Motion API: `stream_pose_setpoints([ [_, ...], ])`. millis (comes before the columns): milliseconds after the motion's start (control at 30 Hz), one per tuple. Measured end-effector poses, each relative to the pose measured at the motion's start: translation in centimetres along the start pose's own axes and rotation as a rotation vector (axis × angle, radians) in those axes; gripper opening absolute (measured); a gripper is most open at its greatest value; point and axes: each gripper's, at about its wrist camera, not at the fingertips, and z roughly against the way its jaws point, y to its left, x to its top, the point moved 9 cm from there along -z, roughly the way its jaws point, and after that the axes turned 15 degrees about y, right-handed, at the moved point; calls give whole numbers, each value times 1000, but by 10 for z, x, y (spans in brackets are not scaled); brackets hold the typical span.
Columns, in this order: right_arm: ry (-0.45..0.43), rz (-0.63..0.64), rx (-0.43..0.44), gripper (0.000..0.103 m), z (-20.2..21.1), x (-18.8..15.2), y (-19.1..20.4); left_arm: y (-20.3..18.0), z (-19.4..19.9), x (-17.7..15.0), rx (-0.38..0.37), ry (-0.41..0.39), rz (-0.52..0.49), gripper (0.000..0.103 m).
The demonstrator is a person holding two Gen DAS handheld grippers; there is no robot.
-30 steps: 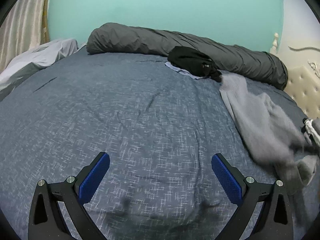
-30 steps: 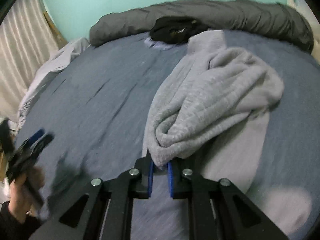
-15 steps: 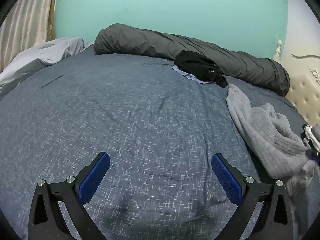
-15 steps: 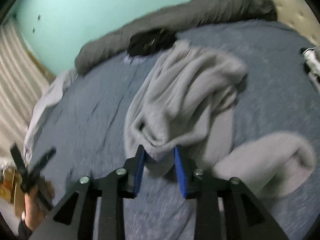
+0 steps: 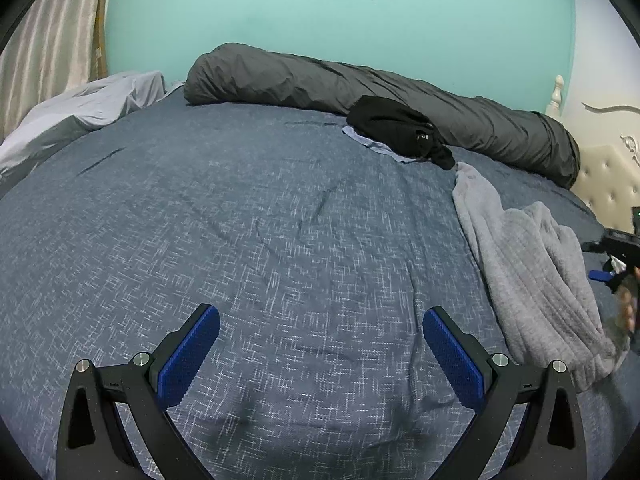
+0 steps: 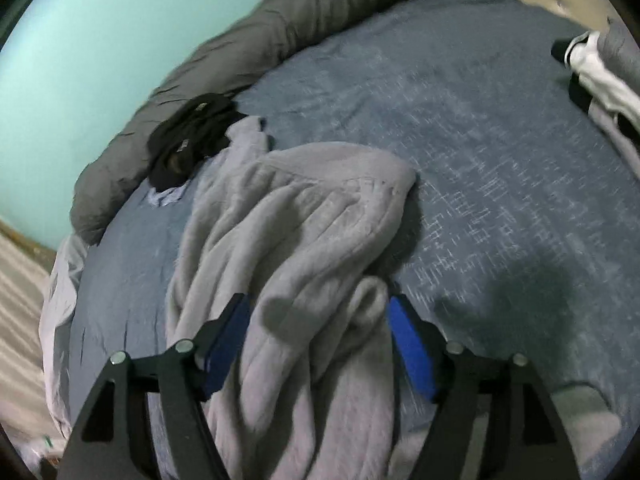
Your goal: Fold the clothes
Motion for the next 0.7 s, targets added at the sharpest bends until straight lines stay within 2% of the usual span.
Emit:
stream_pose_setpoints([
  [233,10,36,16,71,-15,13,8,6,-6,2,3,11,8,103],
  [300,13,46,20,43,-20,17,10,5,-7,1,2,13,9,103],
  [333,14,51,22,36,-22,19,12,4,-8,1,0,15,7,103],
  [367,15,56,24,23,-24,21,13,3,-8,0,0,17,2,103],
  [400,17,61,27,17,-26,22,14,2,-8,0,1,18,-3,103],
  [500,-40,107,27,13,-1,25,29,4,-6,-1,1,15,0,103],
  [700,-187,189,58,12,83,44,75,15,2,-1,4,1,23,103],
])
